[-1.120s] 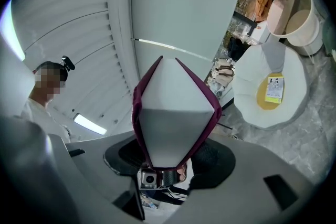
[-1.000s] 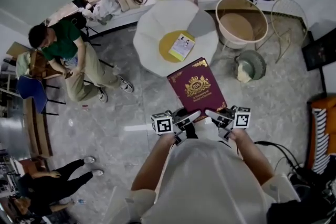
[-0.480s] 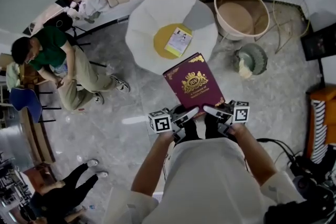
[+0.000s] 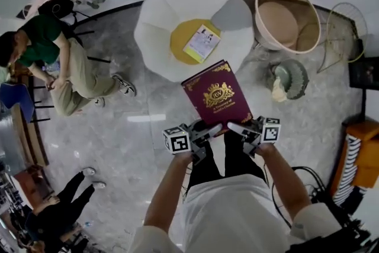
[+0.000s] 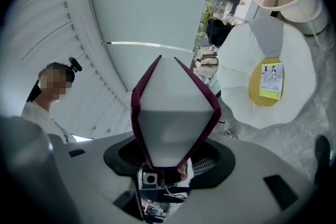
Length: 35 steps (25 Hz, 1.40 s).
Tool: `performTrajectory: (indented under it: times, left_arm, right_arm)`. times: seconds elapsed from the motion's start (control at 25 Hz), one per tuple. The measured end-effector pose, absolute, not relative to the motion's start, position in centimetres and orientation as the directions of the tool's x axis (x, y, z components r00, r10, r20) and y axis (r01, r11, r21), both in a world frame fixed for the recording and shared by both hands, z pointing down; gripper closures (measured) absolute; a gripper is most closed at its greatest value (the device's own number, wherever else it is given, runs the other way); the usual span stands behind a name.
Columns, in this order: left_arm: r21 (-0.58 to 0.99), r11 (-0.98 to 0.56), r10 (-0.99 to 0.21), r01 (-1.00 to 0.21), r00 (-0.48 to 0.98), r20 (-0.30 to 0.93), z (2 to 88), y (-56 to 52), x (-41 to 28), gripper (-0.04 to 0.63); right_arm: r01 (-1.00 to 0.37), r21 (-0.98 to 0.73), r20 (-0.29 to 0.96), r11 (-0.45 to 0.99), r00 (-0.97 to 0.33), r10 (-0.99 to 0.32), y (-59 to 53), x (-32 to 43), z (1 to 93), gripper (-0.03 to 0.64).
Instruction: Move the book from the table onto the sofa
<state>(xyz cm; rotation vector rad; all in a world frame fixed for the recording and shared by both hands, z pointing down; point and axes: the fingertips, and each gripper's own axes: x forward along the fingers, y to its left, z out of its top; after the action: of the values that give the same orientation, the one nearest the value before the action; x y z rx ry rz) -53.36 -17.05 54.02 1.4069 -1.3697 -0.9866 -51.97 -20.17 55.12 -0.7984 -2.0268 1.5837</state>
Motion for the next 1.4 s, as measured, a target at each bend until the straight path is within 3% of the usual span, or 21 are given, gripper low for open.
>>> performTrajectory:
  times: [0.56, 1.08, 1.24, 1.4]
  left_arm:
    - [0.983, 0.101, -0.995, -0.152, -0.034, 0.097, 75.0, -24.0, -62.5, 0.364]
    - [0.911, 0.386, -0.921, -0.145, -0.122, 0.37, 93.9, -25.6, -69.3, 0.282]
    - [0.835, 0.53, -0.846, -0.148, -0.158, 0.509, 100.0, -25.7, -72.0, 0.281]
    - [0.817, 0.56, -0.825, -0.138, -0.188, 0.533, 103.0, -26.3, -73.9, 0.296]
  right_arm:
    - [0.047, -0.989, 0.07, 0.138, -0.681, 0.729, -27.0, -61.5, 75.6, 0.374]
    - [-0.014, -0.985, 0.129, 0.172, -0.716, 0.686, -30.3, -68.2, 93.0, 0.376]
    - [-0.07, -0.968, 0.212, 0.241, -0.741, 0.637, -32.3, -70.6, 99.0, 0.376]
    - [-0.091, -0.96, 0.24, 0.264, -0.753, 0.613, -33.2, -72.2, 102.1, 0.376]
